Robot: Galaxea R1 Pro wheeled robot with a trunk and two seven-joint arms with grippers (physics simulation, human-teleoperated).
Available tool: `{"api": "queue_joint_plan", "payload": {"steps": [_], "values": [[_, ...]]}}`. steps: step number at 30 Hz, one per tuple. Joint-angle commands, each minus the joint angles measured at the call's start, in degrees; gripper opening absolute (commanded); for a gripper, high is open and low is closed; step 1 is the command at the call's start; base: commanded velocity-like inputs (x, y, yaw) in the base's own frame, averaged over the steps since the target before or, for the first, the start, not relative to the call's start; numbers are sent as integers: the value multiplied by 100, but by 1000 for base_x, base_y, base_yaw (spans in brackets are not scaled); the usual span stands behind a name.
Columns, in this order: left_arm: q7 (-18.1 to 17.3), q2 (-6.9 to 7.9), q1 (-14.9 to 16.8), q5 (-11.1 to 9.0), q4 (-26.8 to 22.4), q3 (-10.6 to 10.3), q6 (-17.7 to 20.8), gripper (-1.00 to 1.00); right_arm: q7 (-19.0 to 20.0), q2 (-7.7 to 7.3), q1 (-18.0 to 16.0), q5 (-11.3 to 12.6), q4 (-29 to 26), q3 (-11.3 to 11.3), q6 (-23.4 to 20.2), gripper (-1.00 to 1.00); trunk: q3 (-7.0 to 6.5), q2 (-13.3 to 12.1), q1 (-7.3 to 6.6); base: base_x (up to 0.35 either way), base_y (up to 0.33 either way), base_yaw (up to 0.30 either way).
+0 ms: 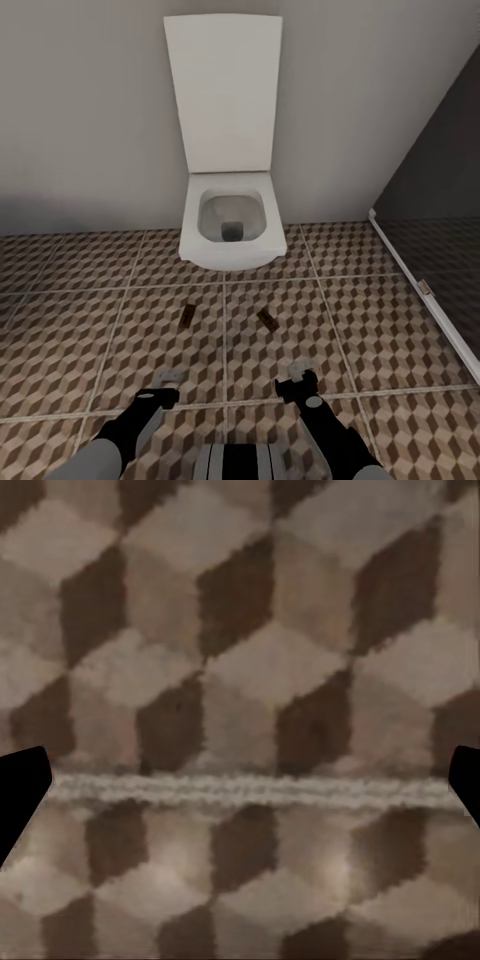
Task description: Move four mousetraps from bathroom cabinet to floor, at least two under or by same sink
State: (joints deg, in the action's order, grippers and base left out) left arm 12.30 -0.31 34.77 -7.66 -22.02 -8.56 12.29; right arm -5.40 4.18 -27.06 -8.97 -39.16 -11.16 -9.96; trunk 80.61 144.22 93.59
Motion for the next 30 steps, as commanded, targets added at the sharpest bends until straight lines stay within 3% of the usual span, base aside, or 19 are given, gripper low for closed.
{"api": "queue_joint_plan", "payload": {"steps": [1, 15, 18, 24, 30], "values": [[45, 8, 2, -60, 49, -50, -19, 100, -29, -45, -1, -49, 45, -19, 47, 100, -19, 0, -3, 0, 0, 0], [43, 14, -5, -60, 1546, -50, -1653, 100, -27, -466, 3, 20, 1531, 6, 1716, 100, -330, -19, -40, 0, 0, 0], [40, 36, -5, -60, 2068, -45, -2172, 100, -9, -589, 5, 130, 1800, 8, 2151, 100, -396, -23, -47, 0, 0, 0], [36, 128, -10, -73, 2556, -42, -2916, 100, 137, -733, 3, 434, 2154, 7, 2446, 100, -529, -31, -63, 0, 0, 0], [19, 179, -28, -83, 2639, -41, -3140, 100, 387, -875, 4, 735, 2392, 3, 2831, 100, -662, -39, -78, 0, 0, 0]]}}
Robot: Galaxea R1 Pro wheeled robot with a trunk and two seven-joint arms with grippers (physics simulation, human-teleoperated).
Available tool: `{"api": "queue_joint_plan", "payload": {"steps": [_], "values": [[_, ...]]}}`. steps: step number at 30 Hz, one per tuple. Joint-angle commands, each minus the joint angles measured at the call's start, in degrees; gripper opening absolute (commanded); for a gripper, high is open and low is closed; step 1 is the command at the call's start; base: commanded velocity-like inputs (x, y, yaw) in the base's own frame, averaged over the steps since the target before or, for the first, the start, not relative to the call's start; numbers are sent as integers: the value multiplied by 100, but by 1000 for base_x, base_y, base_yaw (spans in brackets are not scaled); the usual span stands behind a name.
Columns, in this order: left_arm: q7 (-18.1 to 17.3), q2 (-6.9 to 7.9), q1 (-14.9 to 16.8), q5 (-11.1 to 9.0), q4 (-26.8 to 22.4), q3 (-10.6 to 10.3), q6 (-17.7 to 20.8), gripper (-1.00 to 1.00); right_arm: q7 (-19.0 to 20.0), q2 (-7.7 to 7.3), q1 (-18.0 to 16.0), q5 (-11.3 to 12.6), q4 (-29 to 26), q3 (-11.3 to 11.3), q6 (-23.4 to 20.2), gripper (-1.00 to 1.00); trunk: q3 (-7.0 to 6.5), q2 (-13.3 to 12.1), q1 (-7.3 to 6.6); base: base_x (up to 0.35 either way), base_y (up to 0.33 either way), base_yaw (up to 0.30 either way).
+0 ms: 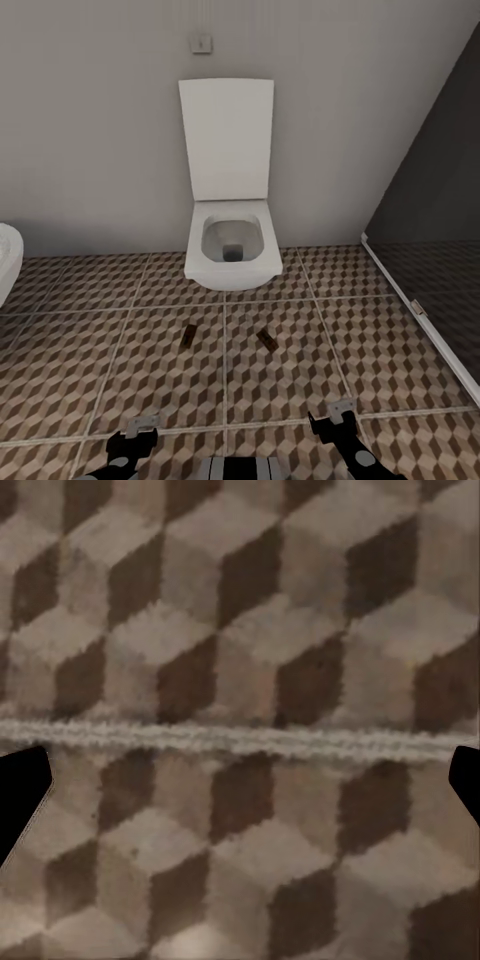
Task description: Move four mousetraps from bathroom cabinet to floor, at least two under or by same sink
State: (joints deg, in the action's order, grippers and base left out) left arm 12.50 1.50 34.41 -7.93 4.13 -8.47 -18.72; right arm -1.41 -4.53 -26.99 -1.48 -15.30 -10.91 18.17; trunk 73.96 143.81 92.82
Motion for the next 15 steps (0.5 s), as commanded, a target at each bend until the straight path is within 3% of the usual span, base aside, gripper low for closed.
{"api": "queue_joint_plan", "payload": {"steps": [1, 9, 15], "values": [[-8, 0, 4, -57, 27, -50, -49, 100, 16, -23, -2, 8, 36, -23, 51, 100, -19, 0, -3, 0, 0, 0], [-51, 30, -27, -59, 42, -50, -85, 100, 203, -94, -5, 109, 440, -24, 313, 100, -196, -11, -24, 0, 0, 0], [-54, 34, -30, -59, 43, -50, -88, 100, 213, -99, -3, 120, 775, -23, 805, 100, -329, -19, -40, 0, 0, 0]]}}
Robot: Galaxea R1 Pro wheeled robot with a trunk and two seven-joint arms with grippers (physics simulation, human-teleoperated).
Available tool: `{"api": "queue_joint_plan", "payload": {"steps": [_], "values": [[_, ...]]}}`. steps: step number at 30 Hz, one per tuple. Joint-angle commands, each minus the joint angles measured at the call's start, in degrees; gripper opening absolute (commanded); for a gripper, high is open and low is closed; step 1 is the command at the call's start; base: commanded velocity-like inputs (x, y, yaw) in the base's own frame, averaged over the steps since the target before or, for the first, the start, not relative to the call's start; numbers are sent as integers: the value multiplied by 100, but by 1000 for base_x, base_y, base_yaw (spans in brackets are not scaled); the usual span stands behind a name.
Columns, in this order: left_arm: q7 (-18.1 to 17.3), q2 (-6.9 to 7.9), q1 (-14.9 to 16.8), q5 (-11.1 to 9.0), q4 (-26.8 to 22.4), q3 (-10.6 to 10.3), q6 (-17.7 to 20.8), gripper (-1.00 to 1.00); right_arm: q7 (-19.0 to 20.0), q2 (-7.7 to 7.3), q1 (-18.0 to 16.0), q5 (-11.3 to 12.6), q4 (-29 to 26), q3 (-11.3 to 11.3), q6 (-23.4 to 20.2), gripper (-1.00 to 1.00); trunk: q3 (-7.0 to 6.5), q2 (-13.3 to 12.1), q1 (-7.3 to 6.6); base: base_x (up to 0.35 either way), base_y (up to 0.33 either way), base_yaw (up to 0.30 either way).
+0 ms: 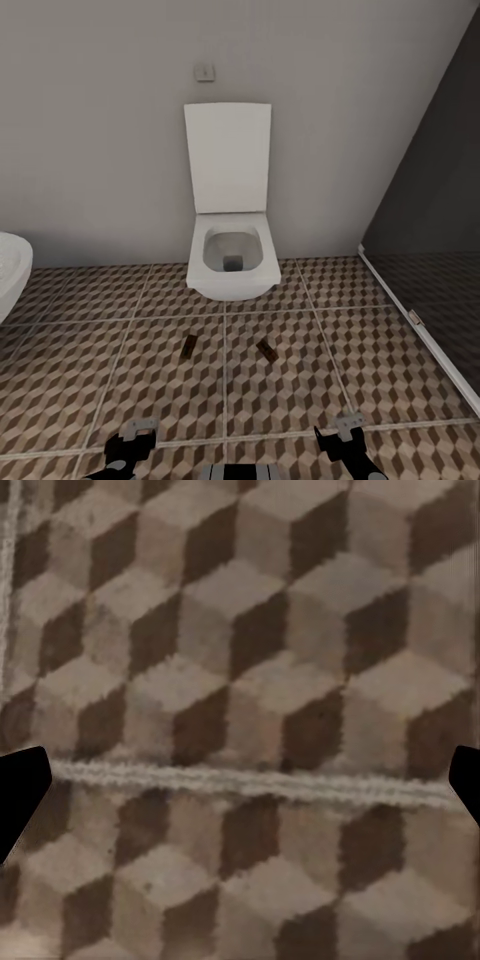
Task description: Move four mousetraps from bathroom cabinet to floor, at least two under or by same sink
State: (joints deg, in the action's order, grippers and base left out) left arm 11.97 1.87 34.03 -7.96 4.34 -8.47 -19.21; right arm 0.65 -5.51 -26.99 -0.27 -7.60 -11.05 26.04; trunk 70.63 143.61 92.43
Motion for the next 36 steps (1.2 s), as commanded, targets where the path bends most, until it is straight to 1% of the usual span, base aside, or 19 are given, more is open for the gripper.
{"api": "queue_joint_plan", "payload": {"steps": [1, 7, 29, 36], "values": [[-1, -2, 5, -56, 23, -49, -38, 100, 3, -2, -2, -1, 65, -7, 81, 100, -19, 0, -3, 0, 0, 0], [-1, -2, -11, -56, 23, -49, -39, 100, -9, -3, -5, 8, 163, -4, 176, 100, -152, -8, -19, 0, 0, 0], [-2, -2, -27, -56, 23, -49, -29, 100, -30, 4, -3, 9, 188, -11, 191, 100, -639, -37, -76, 0, 0, 0], [-2, -2, -28, -56, 23, -49, -30, 100, -30, 6, -4, 9, 189, -11, 191, 100, -765, -318, -229, 0, 0, 0]]}}
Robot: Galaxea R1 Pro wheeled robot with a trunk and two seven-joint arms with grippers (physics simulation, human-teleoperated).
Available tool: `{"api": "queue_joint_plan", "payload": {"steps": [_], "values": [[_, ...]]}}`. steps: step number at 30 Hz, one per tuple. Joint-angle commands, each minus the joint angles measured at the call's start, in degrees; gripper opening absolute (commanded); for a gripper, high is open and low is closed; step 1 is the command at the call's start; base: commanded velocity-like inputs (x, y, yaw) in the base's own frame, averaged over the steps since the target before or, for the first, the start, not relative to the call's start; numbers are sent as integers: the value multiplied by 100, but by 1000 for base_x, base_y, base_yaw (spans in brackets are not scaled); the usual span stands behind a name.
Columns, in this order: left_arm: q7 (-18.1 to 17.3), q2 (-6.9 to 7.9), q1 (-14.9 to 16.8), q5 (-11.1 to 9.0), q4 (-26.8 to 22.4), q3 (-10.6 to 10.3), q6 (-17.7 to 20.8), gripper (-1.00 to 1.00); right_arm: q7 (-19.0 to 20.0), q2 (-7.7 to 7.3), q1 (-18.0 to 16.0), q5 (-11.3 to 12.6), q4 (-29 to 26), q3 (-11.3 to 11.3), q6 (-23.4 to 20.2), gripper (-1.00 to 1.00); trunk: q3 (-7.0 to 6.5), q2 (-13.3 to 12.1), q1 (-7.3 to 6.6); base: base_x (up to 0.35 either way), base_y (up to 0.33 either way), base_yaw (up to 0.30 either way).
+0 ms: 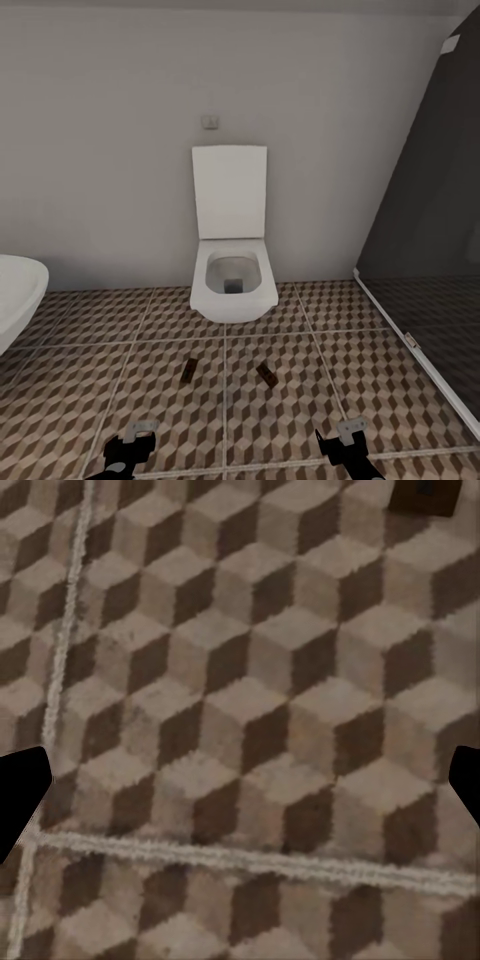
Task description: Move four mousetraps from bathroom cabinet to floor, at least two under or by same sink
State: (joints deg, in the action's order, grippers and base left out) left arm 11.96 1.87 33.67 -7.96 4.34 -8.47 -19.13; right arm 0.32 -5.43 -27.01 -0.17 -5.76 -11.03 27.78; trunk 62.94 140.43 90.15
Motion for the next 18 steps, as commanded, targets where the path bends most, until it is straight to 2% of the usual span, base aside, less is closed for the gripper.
{"api": "queue_joint_plan", "payload": {"steps": [1, 18], "values": [[-1, -3, 8, -56, 23, -49, -38, 100, 3, -2, -4, -1, 6, -14, 17, 100, -14, -40, -24, 0, 0, 0], [-1, -11, 8, -56, 23, -49, -30, 100, 3, -2, 0, -1, 13, -14, 17, 100, -319, -721, -397, 0, 0, 0]]}}
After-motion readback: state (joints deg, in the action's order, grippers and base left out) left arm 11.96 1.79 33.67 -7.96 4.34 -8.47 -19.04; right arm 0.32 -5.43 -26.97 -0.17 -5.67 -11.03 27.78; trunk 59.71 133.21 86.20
